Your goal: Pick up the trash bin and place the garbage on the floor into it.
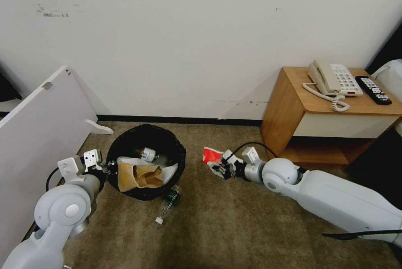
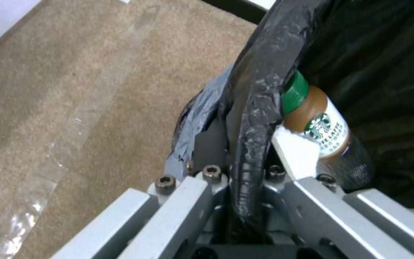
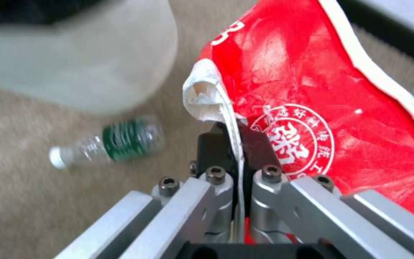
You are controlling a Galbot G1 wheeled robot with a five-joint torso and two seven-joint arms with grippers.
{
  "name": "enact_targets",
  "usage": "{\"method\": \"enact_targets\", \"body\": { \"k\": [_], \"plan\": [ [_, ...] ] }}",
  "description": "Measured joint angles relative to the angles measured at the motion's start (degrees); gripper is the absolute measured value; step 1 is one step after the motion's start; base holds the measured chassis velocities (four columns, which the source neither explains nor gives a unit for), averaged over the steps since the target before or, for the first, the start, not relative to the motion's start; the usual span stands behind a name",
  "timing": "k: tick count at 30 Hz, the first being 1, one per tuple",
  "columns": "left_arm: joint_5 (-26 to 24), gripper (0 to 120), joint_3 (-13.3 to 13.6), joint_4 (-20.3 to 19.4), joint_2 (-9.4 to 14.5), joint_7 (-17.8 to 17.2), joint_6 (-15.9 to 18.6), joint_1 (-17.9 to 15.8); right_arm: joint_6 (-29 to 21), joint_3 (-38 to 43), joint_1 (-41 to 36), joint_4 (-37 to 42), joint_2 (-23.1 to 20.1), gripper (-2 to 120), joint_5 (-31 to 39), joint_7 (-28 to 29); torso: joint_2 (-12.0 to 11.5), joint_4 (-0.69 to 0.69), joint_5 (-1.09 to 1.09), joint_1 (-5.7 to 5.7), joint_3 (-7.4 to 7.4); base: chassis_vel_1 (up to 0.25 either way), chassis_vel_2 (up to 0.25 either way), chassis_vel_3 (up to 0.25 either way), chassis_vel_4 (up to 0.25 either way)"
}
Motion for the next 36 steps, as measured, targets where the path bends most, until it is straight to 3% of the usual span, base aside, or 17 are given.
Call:
{"method": "enact_targets", "body": {
  "k": [10,18,32,36],
  "plan": [
    [-2.04,1,1.39,1.92,0.47,0.12,0.54,-1.89,0.99,4.13,1.98,8.87,-4.37,0,4.28,5.17,0.0,-0.02,-0.02,0.0,0.0,0.0,0.0,0.0,0.0],
    [-2.17,1,3.07,2.48,-0.32,0.62,0.68,-3.02,1.04,6.29,4.37,11.89,-4.03,0,6.77,6.05,0.0,-0.02,-0.01,0.0,0.0,0.0,0.0,0.0,0.0],
    [-1.81,0,5.96,3.35,-1.01,1.79,0.73,-5.77,1.65,4.42,10.25,16.1,7.25,0,21.67,12.43,0.0,-0.01,-0.02,0.0,0.01,0.0,0.0,0.0,0.0],
    [-0.58,1,6.31,3.73,-1.07,2.66,0.74,-6.69,3.2,4.01,11.73,16.58,11.39,0,31.29,16.4,0.0,-0.01,-0.02,0.0,0.01,0.0,0.0,0.0,0.0]
  ]
}}
